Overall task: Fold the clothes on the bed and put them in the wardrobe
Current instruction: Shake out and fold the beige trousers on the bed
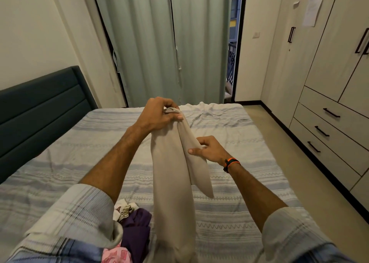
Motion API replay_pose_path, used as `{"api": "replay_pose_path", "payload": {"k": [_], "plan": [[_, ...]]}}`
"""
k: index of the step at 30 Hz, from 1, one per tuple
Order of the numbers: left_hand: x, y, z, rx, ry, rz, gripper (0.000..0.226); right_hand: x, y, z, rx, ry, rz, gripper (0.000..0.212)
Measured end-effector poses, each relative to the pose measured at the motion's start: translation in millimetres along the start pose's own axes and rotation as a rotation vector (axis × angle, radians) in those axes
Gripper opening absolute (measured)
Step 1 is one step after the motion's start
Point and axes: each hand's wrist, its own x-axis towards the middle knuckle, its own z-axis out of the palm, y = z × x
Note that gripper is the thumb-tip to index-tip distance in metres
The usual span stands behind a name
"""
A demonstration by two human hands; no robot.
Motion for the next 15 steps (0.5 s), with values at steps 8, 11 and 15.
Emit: {"api": "replay_pose_path", "payload": {"k": [8, 11, 15], "plan": [[-4.4, -10.1, -4.3, -0.011, 0.0, -0.03, 0.024, 0.1, 0.5, -0.8, -0.053, 0.014, 0.004, 0.023], [-5.6, -14.2, -4.3, -0.004, -0.012, -0.038, 0.025, -0.5, 1.0, -3.4, -0.095, 0.015, 0.008, 0.022], [-8.0, -17.9, -3.2, -0.01, -0.022, -0.066, 0.027, -4.6, -0.2, -10.4, -0.082, 0.005, 0.009, 0.023]]}}
